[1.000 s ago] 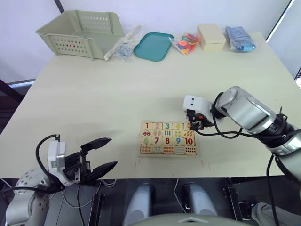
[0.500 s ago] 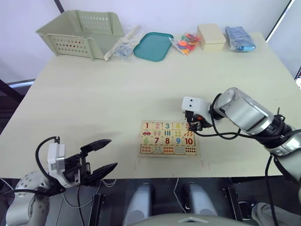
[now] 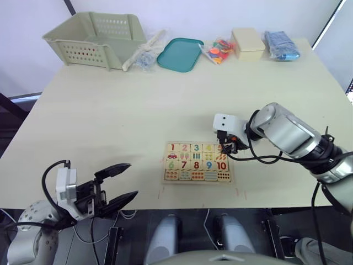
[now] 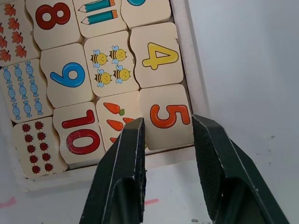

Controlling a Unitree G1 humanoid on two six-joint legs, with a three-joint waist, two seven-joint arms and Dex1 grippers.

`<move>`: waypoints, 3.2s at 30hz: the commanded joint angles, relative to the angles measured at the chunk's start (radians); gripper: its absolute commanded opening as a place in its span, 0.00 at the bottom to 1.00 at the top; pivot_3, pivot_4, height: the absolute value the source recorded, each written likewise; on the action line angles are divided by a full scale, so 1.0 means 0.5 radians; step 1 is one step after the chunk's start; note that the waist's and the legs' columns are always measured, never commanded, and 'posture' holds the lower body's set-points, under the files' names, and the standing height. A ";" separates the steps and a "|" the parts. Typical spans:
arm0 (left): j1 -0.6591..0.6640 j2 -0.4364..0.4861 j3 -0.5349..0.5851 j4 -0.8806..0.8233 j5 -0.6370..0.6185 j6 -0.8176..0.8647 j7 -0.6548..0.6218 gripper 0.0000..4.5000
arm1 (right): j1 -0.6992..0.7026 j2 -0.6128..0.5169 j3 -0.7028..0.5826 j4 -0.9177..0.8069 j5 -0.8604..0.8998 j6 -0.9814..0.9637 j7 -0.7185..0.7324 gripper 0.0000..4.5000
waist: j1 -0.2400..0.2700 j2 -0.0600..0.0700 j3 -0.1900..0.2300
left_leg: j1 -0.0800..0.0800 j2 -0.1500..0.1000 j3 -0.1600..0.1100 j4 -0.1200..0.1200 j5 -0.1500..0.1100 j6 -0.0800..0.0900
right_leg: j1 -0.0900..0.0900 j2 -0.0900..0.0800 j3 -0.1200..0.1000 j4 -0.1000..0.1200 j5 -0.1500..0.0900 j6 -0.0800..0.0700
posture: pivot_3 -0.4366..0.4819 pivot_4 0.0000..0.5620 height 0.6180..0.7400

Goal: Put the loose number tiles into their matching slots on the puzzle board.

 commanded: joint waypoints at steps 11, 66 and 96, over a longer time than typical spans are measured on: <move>0.001 -0.011 0.011 -0.032 -0.007 -0.030 -0.013 1.00 | 0.002 -0.020 0.003 -0.018 -0.012 -0.024 0.035 0.21 | 0.000 0.000 0.000 | 0.000 0.000 0.000 0.000 0.000 0.000 | 0.000 0.000 0.000 0.000 0.000 0.000 | 0.48 0.27 1.00; -0.023 -0.041 -0.013 -0.060 0.013 -0.019 0.018 1.00 | 0.032 -0.010 0.013 -0.038 -0.034 -0.060 0.049 0.21 | 0.000 0.000 0.000 | 0.000 0.000 0.000 -0.001 0.000 0.000 | 0.000 0.000 0.000 -0.001 0.000 0.000 | 0.48 0.27 1.00; -0.045 -0.047 -0.026 -0.043 0.024 -0.026 0.019 1.00 | 0.030 -0.018 -0.004 -0.042 -0.030 -0.060 0.065 0.98 | 0.000 0.000 0.000 | 0.000 0.000 0.000 -0.001 0.000 0.000 | 0.000 0.000 0.000 -0.001 0.000 0.000 | 0.48 0.27 1.00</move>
